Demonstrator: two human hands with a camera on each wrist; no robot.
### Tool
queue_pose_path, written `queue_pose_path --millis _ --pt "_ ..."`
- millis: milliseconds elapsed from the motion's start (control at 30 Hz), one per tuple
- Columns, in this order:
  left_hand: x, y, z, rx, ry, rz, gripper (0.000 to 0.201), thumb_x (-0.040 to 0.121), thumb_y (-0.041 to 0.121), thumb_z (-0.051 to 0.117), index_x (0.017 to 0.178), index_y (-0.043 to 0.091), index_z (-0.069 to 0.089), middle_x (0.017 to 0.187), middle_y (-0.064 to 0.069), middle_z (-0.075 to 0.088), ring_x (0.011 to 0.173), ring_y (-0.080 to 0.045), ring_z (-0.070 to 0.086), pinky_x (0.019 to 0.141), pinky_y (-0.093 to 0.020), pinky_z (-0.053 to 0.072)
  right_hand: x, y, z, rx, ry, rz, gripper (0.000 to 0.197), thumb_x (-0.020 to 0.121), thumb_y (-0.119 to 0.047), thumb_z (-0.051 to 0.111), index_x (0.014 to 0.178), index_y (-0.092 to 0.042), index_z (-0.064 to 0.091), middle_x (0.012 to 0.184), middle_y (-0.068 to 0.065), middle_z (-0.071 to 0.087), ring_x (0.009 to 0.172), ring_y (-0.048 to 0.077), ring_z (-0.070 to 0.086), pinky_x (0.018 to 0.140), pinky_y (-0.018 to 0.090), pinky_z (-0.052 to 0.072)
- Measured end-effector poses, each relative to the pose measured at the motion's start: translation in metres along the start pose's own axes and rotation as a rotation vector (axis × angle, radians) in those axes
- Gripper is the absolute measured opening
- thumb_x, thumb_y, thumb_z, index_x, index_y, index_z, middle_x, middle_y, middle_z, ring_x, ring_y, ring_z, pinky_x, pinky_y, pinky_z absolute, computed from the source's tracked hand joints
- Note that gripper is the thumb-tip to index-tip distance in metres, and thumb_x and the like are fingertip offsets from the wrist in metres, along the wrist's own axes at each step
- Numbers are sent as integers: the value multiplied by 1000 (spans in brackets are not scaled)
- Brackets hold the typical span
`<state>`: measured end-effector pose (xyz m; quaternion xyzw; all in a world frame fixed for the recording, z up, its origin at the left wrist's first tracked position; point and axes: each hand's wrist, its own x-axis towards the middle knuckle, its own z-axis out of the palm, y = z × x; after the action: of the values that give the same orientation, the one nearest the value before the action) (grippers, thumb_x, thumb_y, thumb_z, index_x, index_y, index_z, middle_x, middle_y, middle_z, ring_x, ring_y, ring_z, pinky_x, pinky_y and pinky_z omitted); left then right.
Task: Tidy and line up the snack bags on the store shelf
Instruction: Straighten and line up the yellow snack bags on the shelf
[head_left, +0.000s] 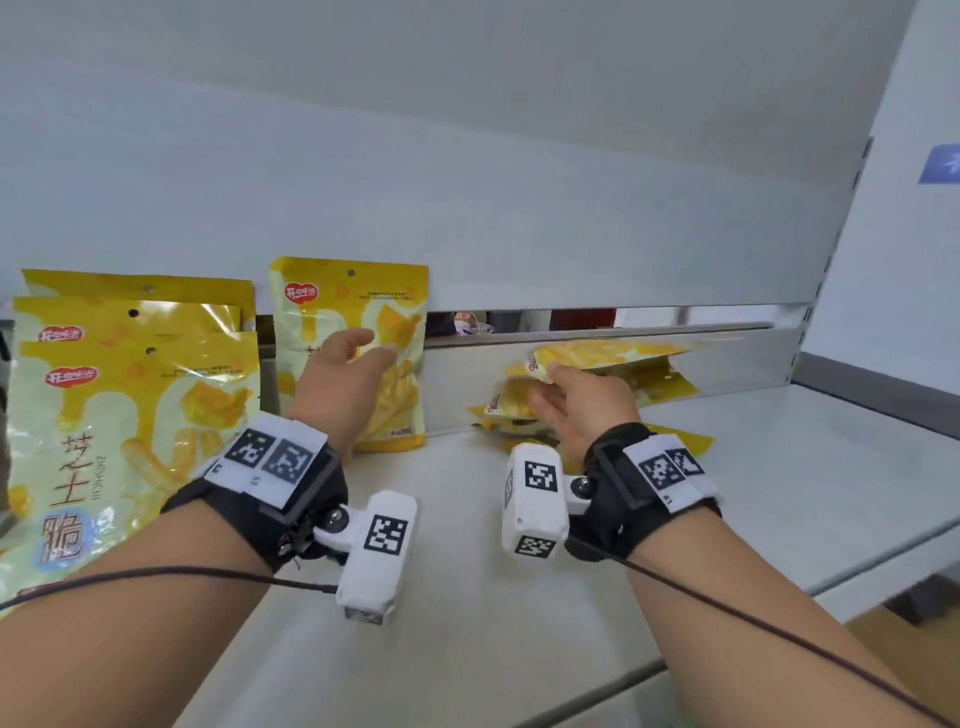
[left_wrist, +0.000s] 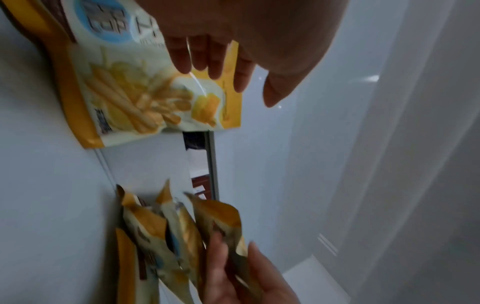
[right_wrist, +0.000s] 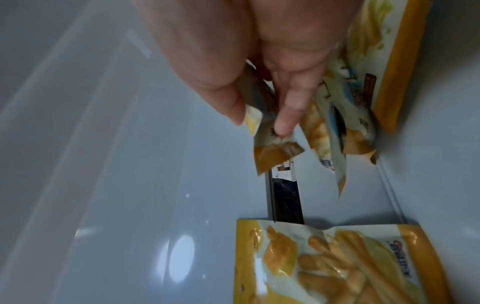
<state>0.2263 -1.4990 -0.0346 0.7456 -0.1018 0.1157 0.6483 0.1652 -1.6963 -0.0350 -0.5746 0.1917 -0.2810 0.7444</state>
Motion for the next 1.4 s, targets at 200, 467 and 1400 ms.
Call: queue_pose_path --millis 200,467,1400 --pt "19 -28 -20 118 46 -70 72 88 30 63 149 22 25 154 -11 25 133 -34 37 107 -51 34 4 3 3 -36 54 44 19 96 -21 50 103 -6 61 100 6 67 102 25 62 89 32 48" --pt "37 -39 -30 162 103 -111 77 75 35 69 140 21 31 129 -9 52 114 -36 53 88 -42 45 -28 14 31 281 -226 183 12 93 -4 48 82 -6 52 66 8 57 55 16 57 46 22 51" --pt "1 -43 -47 -115 66 -56 28 96 37 47 82 30 70 80 10 75 68 -5 69 58 -21 51 -8 61 58 -71 -449 -167 43 96 -36 47 104 6 54 115 40 51 95 50 55 99 58 41"
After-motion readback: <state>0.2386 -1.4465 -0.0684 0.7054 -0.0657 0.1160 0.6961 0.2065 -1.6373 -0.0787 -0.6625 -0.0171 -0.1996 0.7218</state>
